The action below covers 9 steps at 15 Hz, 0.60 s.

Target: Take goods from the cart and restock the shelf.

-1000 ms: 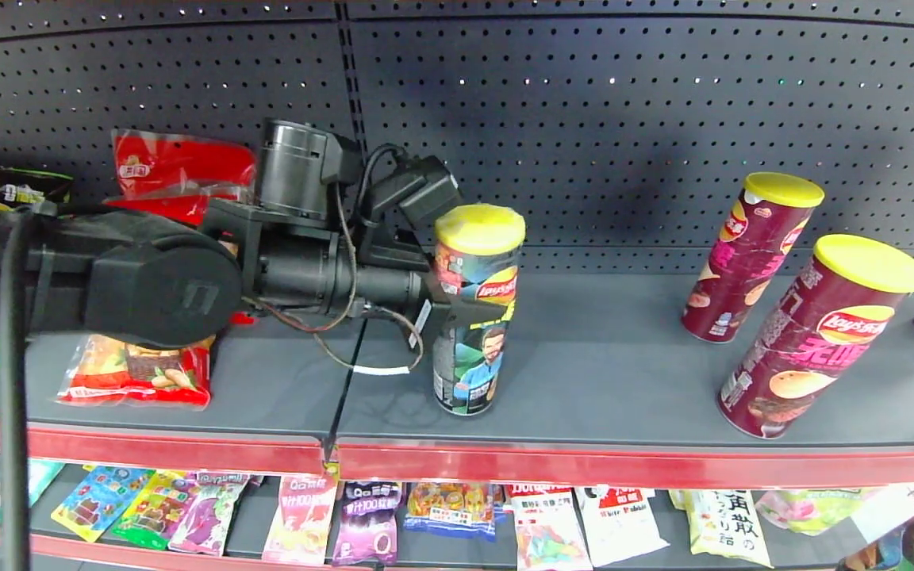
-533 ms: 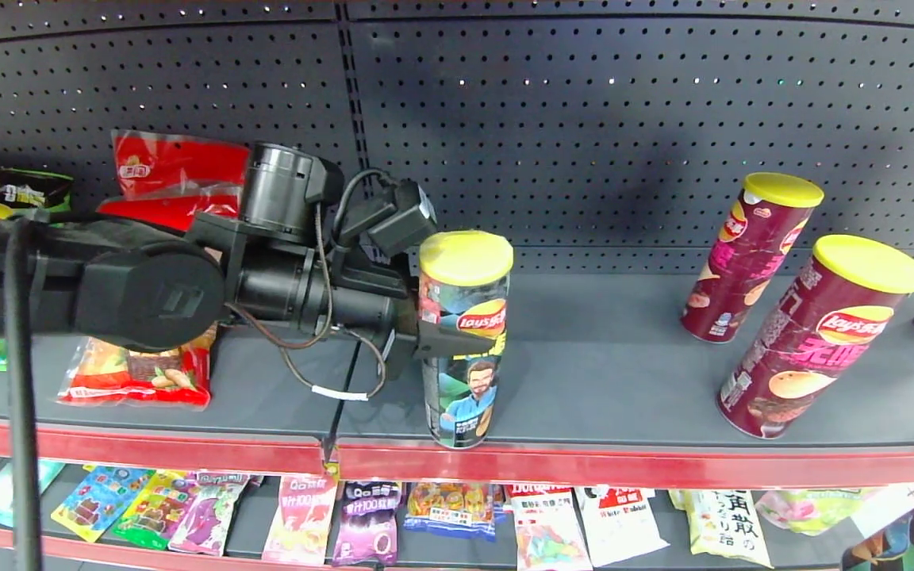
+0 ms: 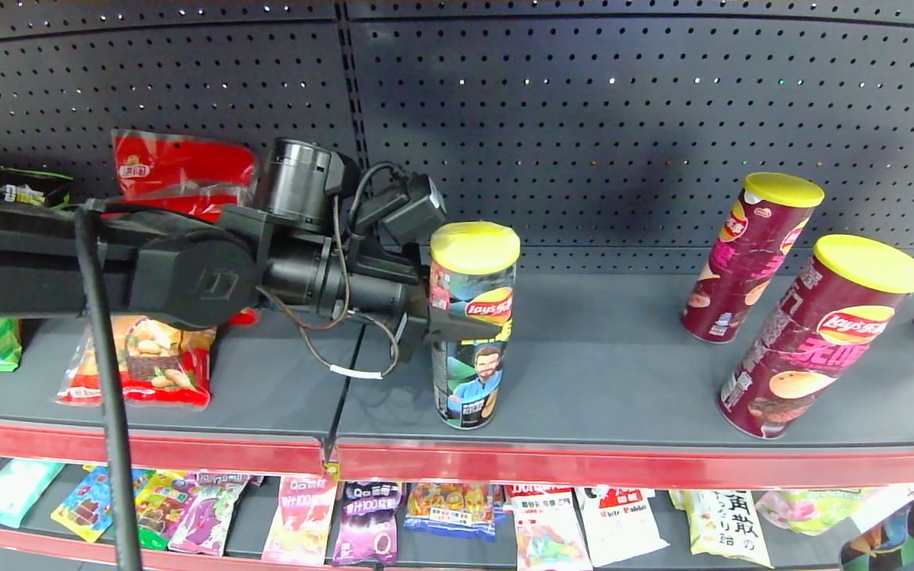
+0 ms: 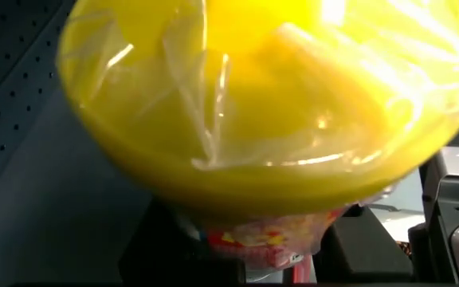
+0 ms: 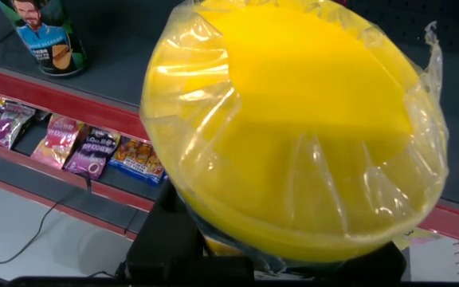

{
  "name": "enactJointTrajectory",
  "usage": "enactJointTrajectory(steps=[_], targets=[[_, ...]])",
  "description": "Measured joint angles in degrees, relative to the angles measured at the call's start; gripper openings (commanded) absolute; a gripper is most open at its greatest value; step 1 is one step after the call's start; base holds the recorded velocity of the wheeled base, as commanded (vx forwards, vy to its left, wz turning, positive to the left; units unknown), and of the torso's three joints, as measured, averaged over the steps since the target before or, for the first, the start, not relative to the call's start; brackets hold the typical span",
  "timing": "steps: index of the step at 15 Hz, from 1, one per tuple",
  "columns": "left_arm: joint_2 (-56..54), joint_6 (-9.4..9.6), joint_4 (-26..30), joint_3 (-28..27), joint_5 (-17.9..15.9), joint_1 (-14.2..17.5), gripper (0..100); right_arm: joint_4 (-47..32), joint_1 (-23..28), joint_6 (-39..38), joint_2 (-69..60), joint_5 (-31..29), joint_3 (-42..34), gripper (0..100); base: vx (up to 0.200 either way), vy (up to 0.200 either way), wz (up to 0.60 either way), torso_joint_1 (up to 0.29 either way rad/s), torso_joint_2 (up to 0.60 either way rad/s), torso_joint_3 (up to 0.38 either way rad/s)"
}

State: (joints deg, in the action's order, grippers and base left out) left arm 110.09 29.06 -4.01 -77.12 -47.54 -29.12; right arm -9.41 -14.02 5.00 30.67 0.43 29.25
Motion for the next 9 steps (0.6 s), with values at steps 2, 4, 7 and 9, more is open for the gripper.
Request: enactJointTrajectory(steps=[2, 4, 7, 9], targets=[[0.63, -0.02, 0.11, -0.33, -0.49, 0.1, 0, -0.02, 0.05, -0.02, 0.09, -0.02, -0.06, 0, 0.0, 0.0, 0.0, 0.0, 0.0, 0.0], [0.9, 0.0, 0.1, -0.04, -1.15, 0.13, 0, 0.0, 0.07, -0.02, 0.15, 0.0, -0.06, 0, 0.0, 0.0, 0.0, 0.0, 0.0, 0.0], [1.01, 0.16, 0.05, 0.11, -2.77, 0.52, 0, 0.06, 0.05, -0.02, 0.48, 0.0, 0.07, 0, 0.0, 0.0, 0.0, 0.0, 0.0, 0.0], [1.05, 0.05, 0.34, 0.13, -3.45, 0.51, 0, 0.11, 0.07, 0.0, 0.89, 0.0, 0.29, 0, 0.0, 0.0, 0.0, 0.0, 0.0, 0.0]])
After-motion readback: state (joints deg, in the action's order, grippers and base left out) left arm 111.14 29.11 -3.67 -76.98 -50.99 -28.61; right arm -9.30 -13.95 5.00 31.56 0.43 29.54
